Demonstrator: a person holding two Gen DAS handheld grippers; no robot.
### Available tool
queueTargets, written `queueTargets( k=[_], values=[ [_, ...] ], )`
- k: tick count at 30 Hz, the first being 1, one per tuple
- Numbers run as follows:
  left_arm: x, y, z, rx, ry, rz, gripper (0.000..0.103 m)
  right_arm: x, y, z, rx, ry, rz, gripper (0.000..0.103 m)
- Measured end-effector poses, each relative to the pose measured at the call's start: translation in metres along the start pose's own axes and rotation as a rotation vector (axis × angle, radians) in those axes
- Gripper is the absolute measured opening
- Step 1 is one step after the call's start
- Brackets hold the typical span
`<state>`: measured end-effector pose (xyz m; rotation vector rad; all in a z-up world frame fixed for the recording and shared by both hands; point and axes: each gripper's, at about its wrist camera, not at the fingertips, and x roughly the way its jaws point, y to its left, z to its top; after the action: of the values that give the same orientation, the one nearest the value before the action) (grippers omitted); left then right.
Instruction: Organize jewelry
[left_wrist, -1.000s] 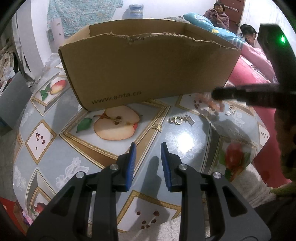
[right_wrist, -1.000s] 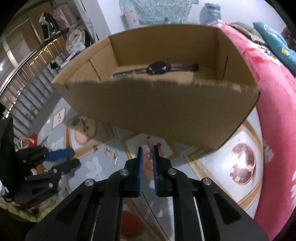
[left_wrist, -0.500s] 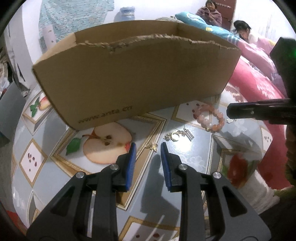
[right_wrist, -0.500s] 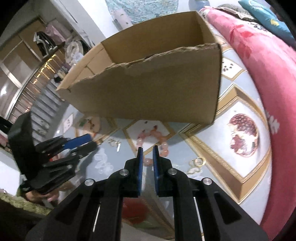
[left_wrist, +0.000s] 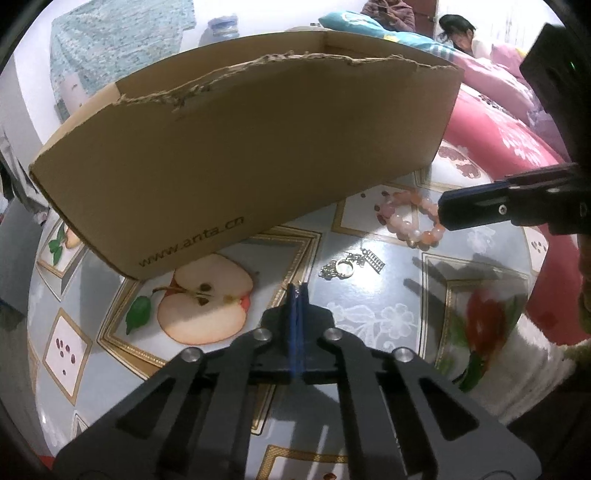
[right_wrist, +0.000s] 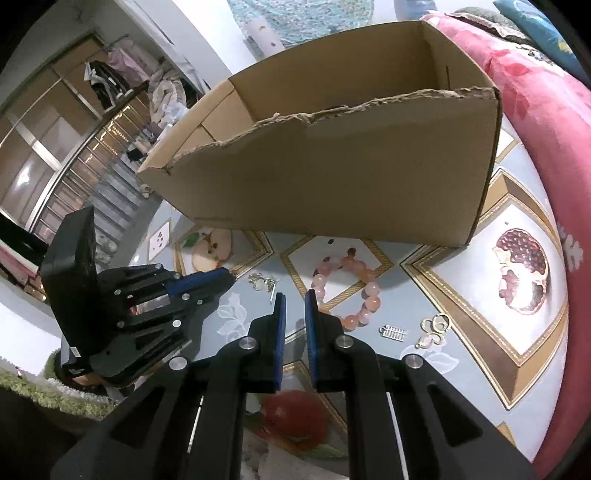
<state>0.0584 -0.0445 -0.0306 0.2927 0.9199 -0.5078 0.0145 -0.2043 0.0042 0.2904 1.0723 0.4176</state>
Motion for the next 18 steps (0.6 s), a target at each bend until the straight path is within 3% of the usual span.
queueTargets(
  k=[18],
  values=[
    [-0.0012,0.0004,-0.0047,-0.057,-0.02,-0.029,0.0,0.0065,0.0085,0.002,-0.035,0.01,-0.002,0.011]
  ],
)
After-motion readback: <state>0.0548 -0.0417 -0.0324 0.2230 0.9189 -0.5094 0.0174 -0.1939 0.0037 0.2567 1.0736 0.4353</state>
